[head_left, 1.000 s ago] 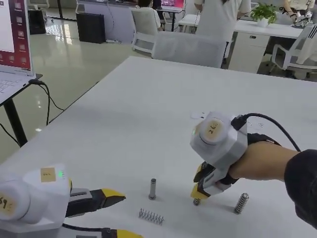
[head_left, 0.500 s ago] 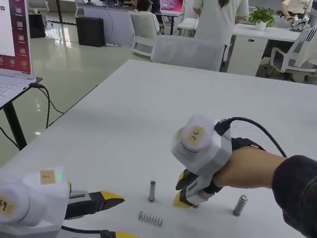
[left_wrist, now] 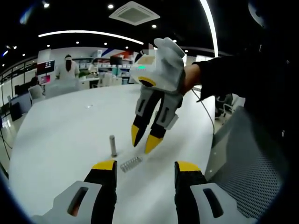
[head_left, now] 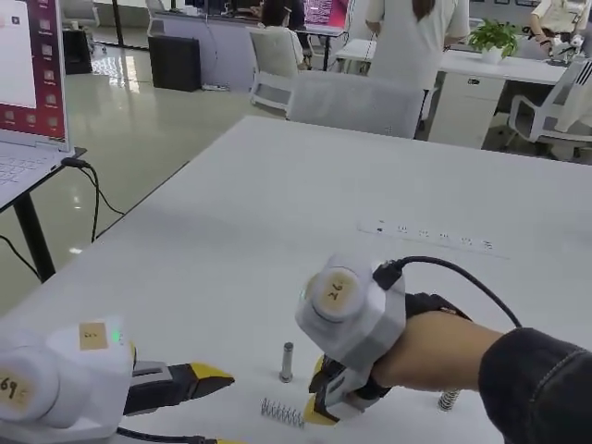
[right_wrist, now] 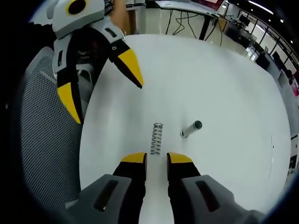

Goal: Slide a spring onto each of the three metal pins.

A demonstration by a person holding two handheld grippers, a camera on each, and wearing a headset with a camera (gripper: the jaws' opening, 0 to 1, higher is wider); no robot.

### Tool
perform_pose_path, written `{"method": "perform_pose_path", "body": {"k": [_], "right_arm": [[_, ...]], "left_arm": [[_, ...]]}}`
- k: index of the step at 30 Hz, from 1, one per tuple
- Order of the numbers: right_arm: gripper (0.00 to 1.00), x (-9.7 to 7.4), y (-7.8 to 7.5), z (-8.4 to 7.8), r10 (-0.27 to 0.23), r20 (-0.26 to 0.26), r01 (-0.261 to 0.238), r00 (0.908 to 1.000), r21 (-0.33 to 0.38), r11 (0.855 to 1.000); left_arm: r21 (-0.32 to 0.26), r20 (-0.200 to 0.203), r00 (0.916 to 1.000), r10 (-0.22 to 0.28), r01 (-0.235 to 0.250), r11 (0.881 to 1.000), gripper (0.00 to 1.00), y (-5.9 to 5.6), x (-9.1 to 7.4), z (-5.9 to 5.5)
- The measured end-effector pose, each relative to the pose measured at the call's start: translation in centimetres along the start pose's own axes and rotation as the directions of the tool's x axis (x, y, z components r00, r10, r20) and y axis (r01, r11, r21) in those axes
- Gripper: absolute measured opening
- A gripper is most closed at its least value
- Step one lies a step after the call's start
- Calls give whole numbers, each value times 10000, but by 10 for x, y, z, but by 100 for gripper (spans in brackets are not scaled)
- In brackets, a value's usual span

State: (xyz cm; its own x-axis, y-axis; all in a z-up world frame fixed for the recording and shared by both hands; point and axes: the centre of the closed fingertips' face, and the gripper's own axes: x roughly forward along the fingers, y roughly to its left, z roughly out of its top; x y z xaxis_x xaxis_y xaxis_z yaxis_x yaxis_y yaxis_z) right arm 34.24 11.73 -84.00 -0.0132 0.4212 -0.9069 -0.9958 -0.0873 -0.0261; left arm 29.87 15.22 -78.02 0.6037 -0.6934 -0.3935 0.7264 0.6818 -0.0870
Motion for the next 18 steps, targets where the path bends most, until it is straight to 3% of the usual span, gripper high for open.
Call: {"method": "perform_pose_path", "body": {"k": [6, 18], "right_arm": [[14, 11, 5, -4, 151, -181, -146, 9997, 283, 9995], [13, 21, 3, -6, -136, -298, 149, 9995, 422, 9990]], "left_arm": [[-17, 5, 10000, 8, -8, 10000, 43, 0, -1, 0], [-36, -16, 10000, 26, -26, 10000, 43, 0, -1, -2]]}}
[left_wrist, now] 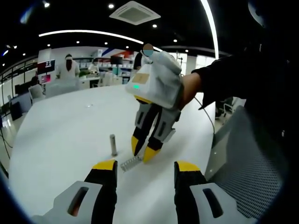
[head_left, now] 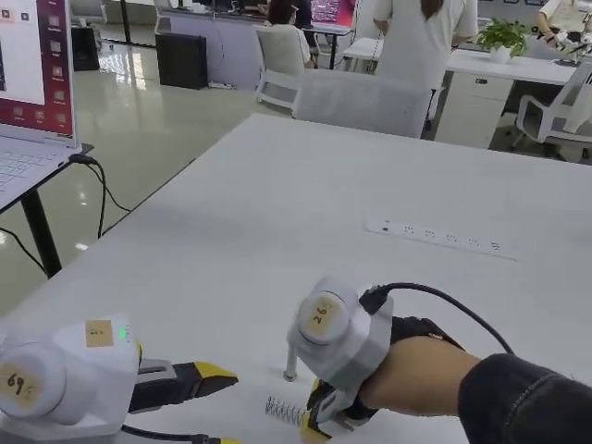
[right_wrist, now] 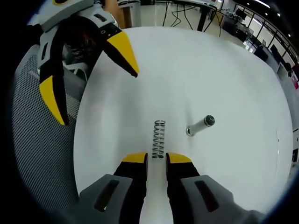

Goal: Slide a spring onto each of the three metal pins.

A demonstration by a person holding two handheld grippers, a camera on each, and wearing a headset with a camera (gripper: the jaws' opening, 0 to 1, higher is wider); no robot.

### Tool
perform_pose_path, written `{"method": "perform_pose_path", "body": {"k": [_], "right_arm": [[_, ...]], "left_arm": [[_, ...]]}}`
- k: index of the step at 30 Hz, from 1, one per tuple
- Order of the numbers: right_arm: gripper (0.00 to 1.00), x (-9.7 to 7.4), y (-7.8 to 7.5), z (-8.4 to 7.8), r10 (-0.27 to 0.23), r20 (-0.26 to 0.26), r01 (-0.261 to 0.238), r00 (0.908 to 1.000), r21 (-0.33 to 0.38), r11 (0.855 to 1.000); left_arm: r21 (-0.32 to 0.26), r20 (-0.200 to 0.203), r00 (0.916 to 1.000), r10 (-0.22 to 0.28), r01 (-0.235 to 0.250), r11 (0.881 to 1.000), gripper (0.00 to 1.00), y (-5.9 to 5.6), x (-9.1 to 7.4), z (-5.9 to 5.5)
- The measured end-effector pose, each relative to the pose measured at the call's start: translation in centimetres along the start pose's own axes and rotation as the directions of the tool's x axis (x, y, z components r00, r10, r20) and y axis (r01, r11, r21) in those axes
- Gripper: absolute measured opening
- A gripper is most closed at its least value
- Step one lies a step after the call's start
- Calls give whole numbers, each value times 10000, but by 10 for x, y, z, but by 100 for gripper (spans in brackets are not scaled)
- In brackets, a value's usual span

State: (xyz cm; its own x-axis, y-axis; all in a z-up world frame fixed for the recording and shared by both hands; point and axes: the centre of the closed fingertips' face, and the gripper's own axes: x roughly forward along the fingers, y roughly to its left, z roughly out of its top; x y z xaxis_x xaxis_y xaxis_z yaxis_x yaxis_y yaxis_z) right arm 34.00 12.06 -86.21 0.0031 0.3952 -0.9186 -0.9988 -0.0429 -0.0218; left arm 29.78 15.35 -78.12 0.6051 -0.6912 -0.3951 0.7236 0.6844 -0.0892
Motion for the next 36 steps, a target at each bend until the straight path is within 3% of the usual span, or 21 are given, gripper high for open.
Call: {"method": "perform_pose_path", "body": {"k": [22, 36], "right_arm": [[7, 2, 4, -3, 45, -271, -43, 9996, 60, 10000], [7, -46, 17, -6, 101, -295, -125, 9995, -806, 9967]], "left_arm": [[21, -53, 10000, -40, 40, 10000, 42, 0, 1, -2], [592, -327, 9965, -773, 792, 9951, 39, -13, 19, 7]]}}
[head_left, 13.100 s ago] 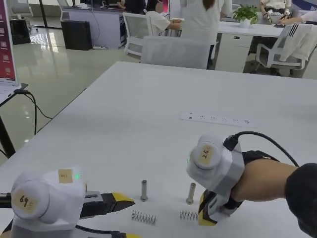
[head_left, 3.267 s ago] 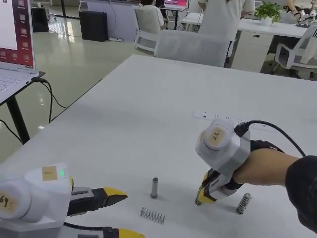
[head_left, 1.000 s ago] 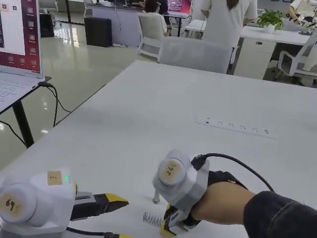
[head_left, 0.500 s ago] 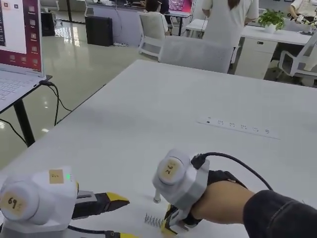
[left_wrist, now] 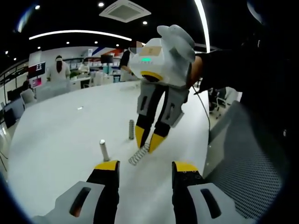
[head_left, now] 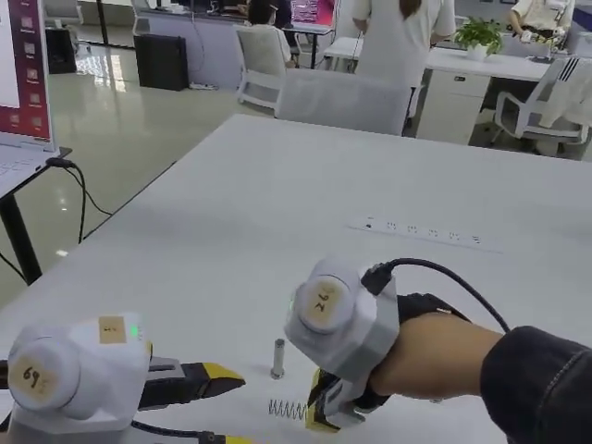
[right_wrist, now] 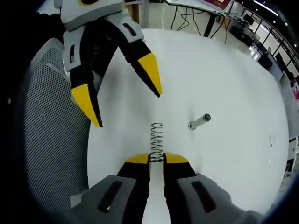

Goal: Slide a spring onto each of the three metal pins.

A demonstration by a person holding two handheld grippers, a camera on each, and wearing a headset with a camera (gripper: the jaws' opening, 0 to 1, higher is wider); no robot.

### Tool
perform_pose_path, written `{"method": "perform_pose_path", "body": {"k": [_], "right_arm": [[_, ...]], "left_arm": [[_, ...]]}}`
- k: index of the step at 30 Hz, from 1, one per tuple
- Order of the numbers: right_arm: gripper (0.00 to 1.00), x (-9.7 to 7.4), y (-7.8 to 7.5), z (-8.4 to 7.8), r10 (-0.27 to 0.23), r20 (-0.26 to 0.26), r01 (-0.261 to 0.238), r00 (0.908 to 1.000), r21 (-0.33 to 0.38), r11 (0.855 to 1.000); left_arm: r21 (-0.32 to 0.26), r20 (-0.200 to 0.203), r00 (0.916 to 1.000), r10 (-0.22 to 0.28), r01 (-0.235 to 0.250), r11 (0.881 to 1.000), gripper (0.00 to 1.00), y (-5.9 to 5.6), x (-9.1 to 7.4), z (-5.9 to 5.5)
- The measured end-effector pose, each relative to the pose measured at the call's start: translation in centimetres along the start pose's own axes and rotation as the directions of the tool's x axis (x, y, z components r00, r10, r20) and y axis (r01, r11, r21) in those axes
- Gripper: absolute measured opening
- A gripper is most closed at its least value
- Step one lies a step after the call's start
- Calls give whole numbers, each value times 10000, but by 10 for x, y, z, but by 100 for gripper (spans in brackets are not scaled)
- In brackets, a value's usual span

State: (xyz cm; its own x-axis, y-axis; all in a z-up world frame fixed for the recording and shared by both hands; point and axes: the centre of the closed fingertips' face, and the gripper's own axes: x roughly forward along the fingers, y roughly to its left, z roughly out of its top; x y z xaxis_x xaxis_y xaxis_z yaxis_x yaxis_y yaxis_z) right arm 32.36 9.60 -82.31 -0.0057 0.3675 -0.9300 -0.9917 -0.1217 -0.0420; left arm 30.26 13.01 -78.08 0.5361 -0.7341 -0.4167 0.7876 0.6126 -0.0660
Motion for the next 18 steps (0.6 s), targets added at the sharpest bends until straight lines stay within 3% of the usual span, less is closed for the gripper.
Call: {"method": "perform_pose_path", "body": {"k": [11, 18], "right_arm": [[7, -30, 13, 2, 22, 132, -16, 9999, -427, 9991], [7, -38, 20, 4, 30, 137, -21, 9999, -677, 9977]], "left_arm": [[559, -106, 9976, -681, 686, 9961, 34, -12, 14, 14], [849, -150, 9950, -991, 1000, 9914, 31, -18, 20, 19]]}}
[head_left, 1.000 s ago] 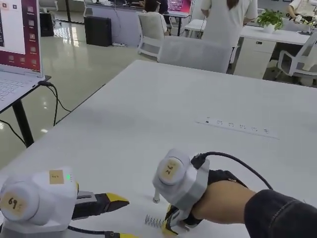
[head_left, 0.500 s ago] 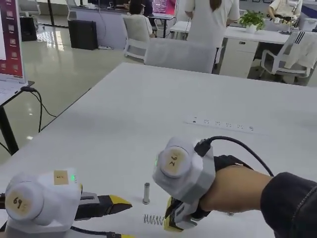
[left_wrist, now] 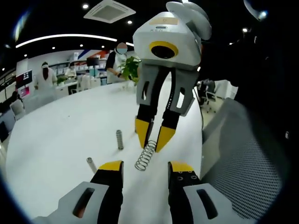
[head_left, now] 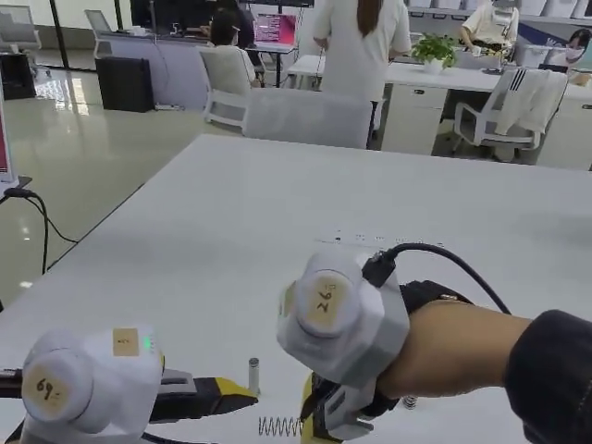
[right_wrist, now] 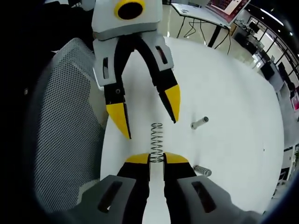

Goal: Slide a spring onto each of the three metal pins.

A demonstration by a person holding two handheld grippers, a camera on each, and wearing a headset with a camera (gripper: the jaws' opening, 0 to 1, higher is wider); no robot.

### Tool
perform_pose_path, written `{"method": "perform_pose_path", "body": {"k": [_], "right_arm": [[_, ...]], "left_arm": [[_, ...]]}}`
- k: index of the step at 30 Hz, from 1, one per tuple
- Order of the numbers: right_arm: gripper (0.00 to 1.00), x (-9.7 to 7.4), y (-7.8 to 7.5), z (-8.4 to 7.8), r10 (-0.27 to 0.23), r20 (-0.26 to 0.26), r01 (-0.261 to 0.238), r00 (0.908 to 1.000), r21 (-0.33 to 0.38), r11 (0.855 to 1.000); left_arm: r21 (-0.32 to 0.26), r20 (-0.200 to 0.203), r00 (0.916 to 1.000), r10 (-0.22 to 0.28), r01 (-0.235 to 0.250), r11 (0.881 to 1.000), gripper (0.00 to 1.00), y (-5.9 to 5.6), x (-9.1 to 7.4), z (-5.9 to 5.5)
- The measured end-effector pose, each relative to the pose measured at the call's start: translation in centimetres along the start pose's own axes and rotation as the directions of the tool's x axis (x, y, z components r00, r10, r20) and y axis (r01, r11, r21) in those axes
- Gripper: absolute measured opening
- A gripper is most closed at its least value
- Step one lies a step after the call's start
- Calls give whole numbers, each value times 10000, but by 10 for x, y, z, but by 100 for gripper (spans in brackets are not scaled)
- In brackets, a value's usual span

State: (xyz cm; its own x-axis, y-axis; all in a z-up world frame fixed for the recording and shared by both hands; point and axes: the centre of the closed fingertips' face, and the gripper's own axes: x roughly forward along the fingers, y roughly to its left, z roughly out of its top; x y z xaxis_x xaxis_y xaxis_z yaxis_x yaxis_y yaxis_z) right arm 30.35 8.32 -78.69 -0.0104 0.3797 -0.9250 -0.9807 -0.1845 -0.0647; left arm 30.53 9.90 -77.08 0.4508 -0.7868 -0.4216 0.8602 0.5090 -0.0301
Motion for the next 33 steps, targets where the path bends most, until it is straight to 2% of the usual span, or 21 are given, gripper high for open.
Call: {"method": "perform_pose_path", "body": {"k": [6, 21, 27, 33], "right_arm": [[7, -4, 1, 0, -27, 8, 27, 10000, -155, 9999], [7, -4, 12, -1, 348, -254, -366, 9991, -713, 9968], [8, -4, 12, -1, 328, -265, -347, 9991, -768, 9964], [8, -6, 10, 1, 277, -53, -280, 9996, -696, 9972]], "left_arm": [[278, -25, 9997, -235, 236, 9993, 22, -4, 3, 0], [677, -98, 9982, -584, 589, 9960, 4, -13, 6, -2], [811, -78, 9982, -600, 605, 9949, 4, -13, 6, -1], [836, 38, 9982, -595, 590, 9948, 3, -11, 5, 1]]}}
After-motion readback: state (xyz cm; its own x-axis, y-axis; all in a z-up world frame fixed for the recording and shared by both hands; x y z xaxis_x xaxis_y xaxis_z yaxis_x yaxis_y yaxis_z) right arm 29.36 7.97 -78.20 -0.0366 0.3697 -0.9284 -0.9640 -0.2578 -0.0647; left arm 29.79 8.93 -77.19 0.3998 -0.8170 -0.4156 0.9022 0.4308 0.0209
